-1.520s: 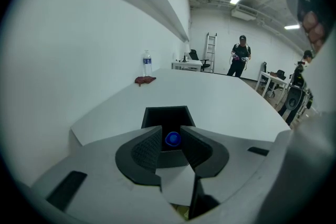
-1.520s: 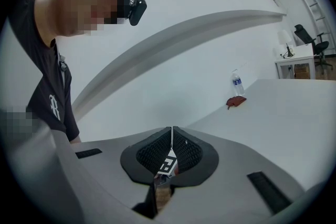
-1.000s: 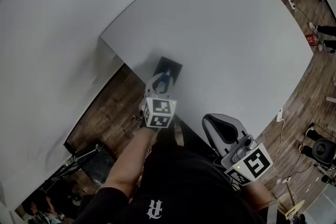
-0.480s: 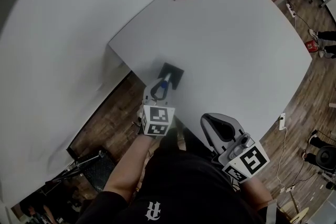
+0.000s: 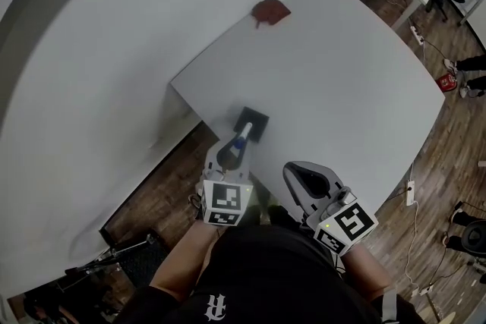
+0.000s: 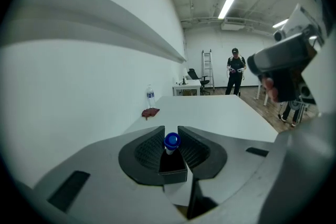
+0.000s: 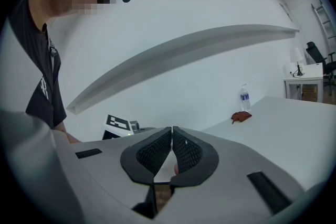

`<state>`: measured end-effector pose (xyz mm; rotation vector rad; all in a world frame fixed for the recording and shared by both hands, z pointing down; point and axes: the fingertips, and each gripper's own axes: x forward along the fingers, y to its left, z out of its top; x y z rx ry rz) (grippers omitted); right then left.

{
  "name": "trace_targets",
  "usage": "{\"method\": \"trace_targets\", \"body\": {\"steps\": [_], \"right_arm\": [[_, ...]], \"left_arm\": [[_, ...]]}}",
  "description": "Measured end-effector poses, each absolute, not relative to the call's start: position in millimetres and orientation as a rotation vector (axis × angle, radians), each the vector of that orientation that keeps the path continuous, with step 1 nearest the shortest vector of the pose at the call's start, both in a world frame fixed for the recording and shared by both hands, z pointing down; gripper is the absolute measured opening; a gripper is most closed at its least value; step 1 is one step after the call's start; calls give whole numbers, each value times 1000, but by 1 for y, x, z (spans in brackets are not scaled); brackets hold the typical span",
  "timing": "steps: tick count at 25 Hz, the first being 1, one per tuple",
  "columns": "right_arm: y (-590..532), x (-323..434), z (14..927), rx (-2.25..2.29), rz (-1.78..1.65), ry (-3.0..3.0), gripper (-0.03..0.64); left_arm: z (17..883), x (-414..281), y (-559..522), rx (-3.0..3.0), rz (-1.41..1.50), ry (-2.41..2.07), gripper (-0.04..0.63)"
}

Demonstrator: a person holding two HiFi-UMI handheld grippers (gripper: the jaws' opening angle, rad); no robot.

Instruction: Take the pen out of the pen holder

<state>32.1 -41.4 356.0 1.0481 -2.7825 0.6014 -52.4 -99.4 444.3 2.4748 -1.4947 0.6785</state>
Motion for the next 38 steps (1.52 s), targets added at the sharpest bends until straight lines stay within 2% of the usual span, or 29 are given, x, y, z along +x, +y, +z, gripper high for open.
{"method": "trace_targets", "body": {"steps": [19,30,38], "right_arm": [[-47,17,335,1043,439,-2796,17],[-51,11,303,1114,257,-2799,15],[-45,8,302,1118,262,-2755,14]], "left_arm": [[314,-53,-56,2648,435,-1534,77],[284,-59,-37,2683,318,-1470,77],[277,-63,-30,2698,292,-1466,78]]}}
